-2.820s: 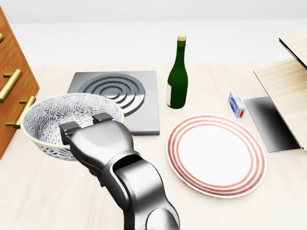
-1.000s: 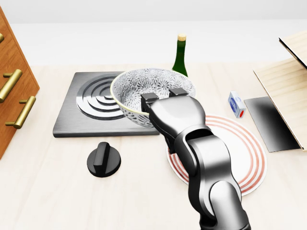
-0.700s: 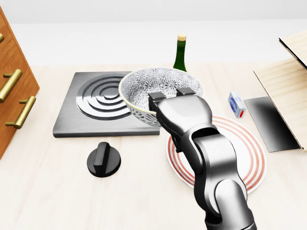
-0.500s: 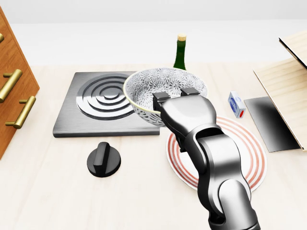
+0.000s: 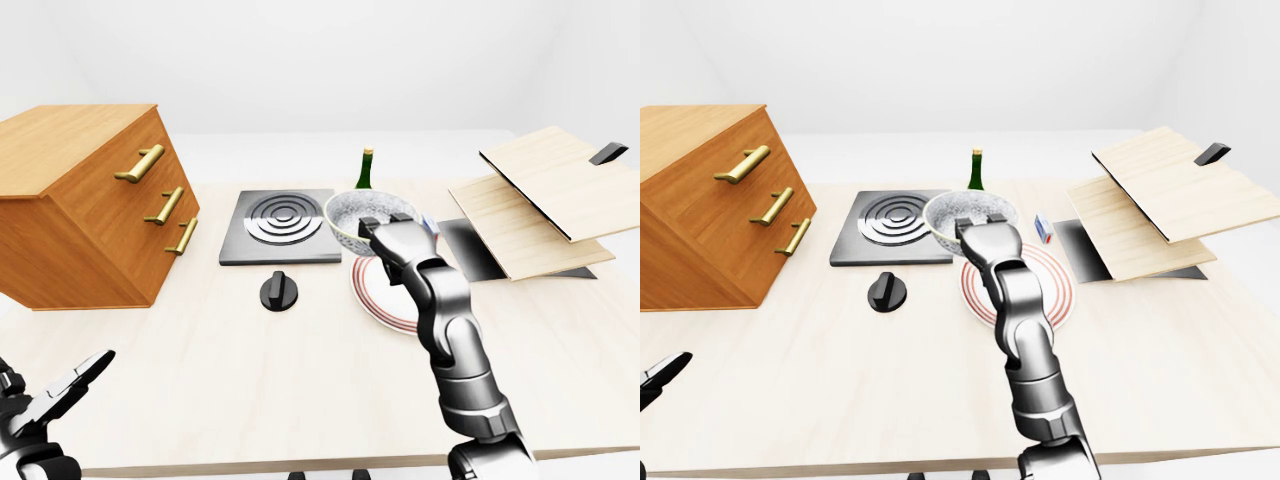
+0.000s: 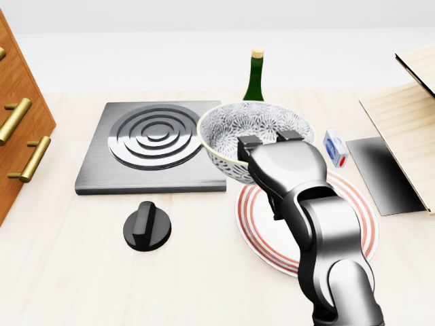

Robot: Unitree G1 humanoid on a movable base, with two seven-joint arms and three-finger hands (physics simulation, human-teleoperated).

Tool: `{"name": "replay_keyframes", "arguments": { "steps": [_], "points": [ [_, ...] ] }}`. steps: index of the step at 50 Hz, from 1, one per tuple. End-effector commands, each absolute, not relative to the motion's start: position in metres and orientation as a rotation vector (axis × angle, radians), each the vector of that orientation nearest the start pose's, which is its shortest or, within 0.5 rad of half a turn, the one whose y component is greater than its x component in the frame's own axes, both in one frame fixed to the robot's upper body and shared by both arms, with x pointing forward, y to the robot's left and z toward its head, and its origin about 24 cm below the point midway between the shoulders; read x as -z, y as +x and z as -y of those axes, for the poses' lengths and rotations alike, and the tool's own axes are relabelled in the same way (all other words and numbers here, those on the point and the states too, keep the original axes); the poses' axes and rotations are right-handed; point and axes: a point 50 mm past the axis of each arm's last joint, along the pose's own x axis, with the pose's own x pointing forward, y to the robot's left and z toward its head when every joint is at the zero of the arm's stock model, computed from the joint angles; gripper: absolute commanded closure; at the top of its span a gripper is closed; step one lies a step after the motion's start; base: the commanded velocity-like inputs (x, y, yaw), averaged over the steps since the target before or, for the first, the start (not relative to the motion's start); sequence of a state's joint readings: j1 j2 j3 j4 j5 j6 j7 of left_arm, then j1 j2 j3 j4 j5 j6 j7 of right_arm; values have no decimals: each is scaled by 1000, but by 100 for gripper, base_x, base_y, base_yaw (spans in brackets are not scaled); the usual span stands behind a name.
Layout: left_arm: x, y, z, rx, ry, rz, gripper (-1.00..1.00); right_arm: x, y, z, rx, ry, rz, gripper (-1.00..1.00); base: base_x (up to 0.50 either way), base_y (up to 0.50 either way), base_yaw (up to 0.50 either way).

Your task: Pick up the akita bowl and put it on the plate.

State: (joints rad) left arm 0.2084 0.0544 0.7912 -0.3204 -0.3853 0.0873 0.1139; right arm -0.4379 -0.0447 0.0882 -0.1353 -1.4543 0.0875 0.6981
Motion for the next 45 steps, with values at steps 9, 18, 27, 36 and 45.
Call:
{"name": "replay_keyframes", "arguments": {
  "steps": [9,18,27,36,45],
  "points": [
    [-86,131,-338,-873,-143,194,-100,-151,308,122,-194,-1604,-61,100,0,0,0],
    [-86,131,-338,-873,-145,193,-100,-150,309,127,-190,-1609,-76,100,0,0,0],
    [-82,133,-339,-870,-150,176,-100,-150,310,131,-179,-1613,-87,100,0,0,0],
    [-82,133,-339,-872,-151,174,-100,-150,309,135,-171,-1618,-96,100,0,0,0],
    [-72,137,-341,-868,-165,132,-100,-146,310,137,-181,-1617,-112,100,0,0,0]
  ]
}}
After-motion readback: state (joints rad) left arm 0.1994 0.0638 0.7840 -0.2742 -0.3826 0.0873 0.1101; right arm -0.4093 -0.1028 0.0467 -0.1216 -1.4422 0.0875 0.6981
